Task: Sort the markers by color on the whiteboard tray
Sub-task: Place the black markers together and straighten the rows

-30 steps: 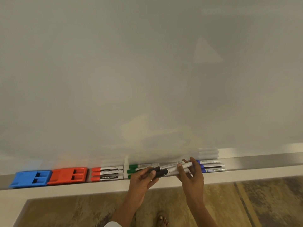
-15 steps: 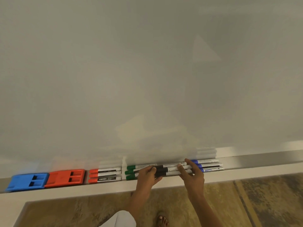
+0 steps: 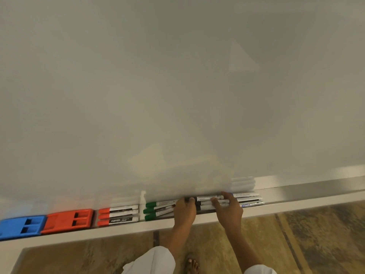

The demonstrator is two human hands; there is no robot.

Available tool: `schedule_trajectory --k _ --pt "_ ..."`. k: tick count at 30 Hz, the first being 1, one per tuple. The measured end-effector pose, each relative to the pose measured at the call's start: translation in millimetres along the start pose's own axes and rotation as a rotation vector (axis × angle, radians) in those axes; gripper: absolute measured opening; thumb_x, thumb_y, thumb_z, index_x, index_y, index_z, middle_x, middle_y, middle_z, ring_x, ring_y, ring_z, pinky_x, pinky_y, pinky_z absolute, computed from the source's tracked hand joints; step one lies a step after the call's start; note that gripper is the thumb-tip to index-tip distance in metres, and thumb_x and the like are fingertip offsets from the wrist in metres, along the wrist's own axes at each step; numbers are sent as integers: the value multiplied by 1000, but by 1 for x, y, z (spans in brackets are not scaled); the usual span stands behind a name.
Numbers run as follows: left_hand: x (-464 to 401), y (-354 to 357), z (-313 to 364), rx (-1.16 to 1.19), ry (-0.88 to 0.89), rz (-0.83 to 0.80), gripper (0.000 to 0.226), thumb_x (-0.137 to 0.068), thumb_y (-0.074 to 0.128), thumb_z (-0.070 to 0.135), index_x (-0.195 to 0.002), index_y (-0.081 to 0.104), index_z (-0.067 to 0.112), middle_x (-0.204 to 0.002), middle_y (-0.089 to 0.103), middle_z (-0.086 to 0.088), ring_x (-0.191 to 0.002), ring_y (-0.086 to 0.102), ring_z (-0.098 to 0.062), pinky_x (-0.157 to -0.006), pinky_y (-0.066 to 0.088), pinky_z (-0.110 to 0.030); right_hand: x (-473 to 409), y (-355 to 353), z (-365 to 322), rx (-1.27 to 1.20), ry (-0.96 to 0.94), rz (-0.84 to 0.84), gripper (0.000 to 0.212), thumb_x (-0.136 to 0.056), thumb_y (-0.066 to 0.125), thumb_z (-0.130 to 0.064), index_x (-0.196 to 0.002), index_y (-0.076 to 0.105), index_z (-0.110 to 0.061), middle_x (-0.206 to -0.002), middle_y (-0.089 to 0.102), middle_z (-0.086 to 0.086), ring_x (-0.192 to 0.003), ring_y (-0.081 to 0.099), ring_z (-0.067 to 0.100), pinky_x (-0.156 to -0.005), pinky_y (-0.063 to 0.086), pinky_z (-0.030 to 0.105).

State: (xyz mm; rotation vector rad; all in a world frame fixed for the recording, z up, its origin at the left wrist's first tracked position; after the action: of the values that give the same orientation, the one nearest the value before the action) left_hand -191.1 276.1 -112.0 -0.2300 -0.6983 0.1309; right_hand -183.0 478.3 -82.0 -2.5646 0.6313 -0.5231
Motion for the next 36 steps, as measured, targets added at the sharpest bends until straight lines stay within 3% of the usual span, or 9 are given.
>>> schedule_trajectory --k 5,8,13,16,18,22,25,28,36 --pt "11 2 13 -4 -29 -64 22 -94 51 21 -113 57 10 -105 61 -6 -98 56 -23 -87 44 -32 -1 2 -10 143 -67 -20 44 -78 76 -23 -116 63 -5 -104 69 9 -79 56 10 -59 37 -1" --pt "14 2 13 1 -41 -111 24 -94 51 23 -114 57 11 -106 60 -6 -100 55 -23 -86 42 -31 -1 6 -10 198 -84 -53 50 -77 77 -24 -120 60 -5 -110 68 10 -94 63 19 -78 44 15" --pt "19 -21 28 -226 188 -77 29 -98 46 24 -71 53 17 -70 53 0 -68 53 -13 -64 40 -25 1 13 -12 288 -145 -123 60 -77 76 -21 -130 52 -5 -122 64 12 -111 61 25 -90 49 30" --pt "24 -48 28 -443 440 58 24 -99 46 24 -109 66 15 -102 68 -1 -98 64 -17 -88 48 -23 3 11 -14 326 -200 -128 56 -79 74 -19 -130 53 -8 -125 62 8 -113 60 24 -92 48 30" --pt "23 -60 15 -624 562 121 39 -100 41 28 -134 54 13 -130 61 -3 -123 56 -20 -103 39 -24 9 11 -19 385 -303 -116 51 -80 72 -21 -127 55 -12 -126 63 6 -112 60 23 -93 49 31" --pt "13 -53 -24 -989 744 103 59 -101 15 46 -148 28 13 -148 44 -12 -142 30 -26 -120 18 -35 33 33 -19 649 -540 -138 53 -85 64 -34 -133 50 -17 -139 54 3 -128 50 22 -109 35 32" --pt "11 -43 -41 -1095 766 61 67 -99 18 48 -154 4 13 -160 16 -10 -147 6 -23 -116 6 -42 52 67 -2 918 -666 -270 63 -93 35 -52 -142 38 -14 -150 37 6 -142 28 23 -116 2 42" --pt "9 -36 -46 -1161 736 57 73 -96 30 52 -152 14 9 -159 21 -13 -148 10 -27 -113 15 -50 56 85 19 1040 -661 -375 78 -89 14 -62 -147 27 -10 -157 21 11 -146 8 26 -111 8 57" --pt "5 -36 -59 -1200 651 80 78 -92 33 59 -149 25 6 -157 27 -14 -148 11 -26 -112 18 -53 65 83 24 1073 -648 -396 79 -89 19 -64 -144 32 -8 -154 29 12 -145 13 26 -108 16 63"
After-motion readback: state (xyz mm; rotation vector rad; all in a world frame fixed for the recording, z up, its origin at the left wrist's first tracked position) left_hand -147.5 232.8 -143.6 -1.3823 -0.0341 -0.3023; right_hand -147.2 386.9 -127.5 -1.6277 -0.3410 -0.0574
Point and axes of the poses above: each hand's wrist, its own x-axis away from the middle knuckle, its own y-axis out of the palm, z = x × y, the point moved 10 cm from there along -x, towards the middle knuckle
